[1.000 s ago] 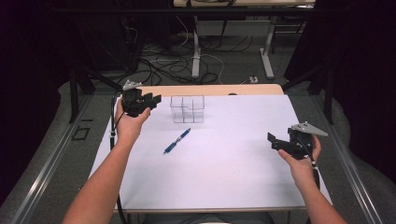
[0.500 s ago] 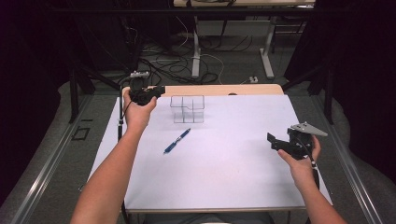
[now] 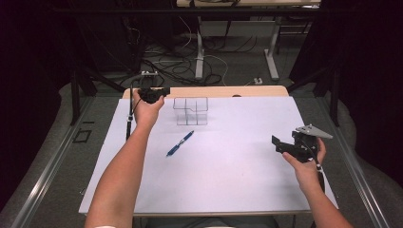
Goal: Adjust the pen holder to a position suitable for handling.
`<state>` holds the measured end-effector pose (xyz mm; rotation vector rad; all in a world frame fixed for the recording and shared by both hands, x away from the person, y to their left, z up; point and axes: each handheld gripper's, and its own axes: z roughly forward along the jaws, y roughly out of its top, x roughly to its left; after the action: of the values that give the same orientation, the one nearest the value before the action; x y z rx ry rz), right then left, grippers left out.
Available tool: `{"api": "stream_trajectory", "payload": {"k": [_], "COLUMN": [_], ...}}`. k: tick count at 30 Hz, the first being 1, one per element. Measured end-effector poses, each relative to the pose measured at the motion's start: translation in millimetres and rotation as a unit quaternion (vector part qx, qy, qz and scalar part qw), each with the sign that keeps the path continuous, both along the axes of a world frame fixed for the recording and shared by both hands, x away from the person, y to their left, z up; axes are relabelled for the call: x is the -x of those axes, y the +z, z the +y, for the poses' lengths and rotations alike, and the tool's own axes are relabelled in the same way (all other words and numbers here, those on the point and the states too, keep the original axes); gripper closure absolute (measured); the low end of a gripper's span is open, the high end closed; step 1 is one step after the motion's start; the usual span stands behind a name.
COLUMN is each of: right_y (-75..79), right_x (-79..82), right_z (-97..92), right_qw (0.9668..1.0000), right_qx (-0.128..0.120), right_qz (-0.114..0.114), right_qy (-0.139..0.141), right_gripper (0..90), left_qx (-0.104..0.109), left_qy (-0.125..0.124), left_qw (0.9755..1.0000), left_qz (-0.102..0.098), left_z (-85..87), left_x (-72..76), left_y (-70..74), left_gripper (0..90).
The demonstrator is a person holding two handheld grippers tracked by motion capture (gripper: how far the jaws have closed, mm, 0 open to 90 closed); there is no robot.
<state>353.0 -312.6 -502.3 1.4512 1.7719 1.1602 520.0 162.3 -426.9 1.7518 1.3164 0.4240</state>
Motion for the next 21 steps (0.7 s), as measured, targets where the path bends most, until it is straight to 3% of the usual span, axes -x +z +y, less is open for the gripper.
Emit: {"api": "stream_trajectory", "payload": {"k": [5, 6, 13, 17, 21], "right_y": [0.7, -0.8, -1.6, -1.6, -1.7], "right_x": [1.2, -0.3, -0.5, -0.2, 0.0], "right_z": [1.5, 1.6, 1.8, 2.7, 3.4], "right_qw": [0.9999, 1.0, 1.0, 1.0, 1.0], "right_qx": [0.004, 0.002, 0.001, -0.002, -0.003], "right_qz": [0.013, 0.001, 0.003, 0.005, 0.006], "right_qy": [0.001, 0.003, 0.004, 0.004, 0.006], "right_gripper": [15.0, 15.0, 15.0, 15.1, 15.2], "left_qx": [-0.014, -0.016, -0.031, -0.029, -0.036], "left_qy": [-0.002, -0.004, -0.009, -0.005, 0.0], "left_qw": [0.9998, 0.9998, 0.9988, 0.9984, 0.998], "left_qz": [0.012, 0.014, 0.036, 0.049, 0.051], "left_z": [0.3, -0.2, -2.2, -3.3, -4.4], "left_x": [-8.4, -9.9, -18.0, -21.4, -24.1], "left_y": [-10.7, -12.6, -23.7, -29.0, -34.9], "left_gripper": [90.0, 90.0, 90.0, 90.0, 90.0]}}
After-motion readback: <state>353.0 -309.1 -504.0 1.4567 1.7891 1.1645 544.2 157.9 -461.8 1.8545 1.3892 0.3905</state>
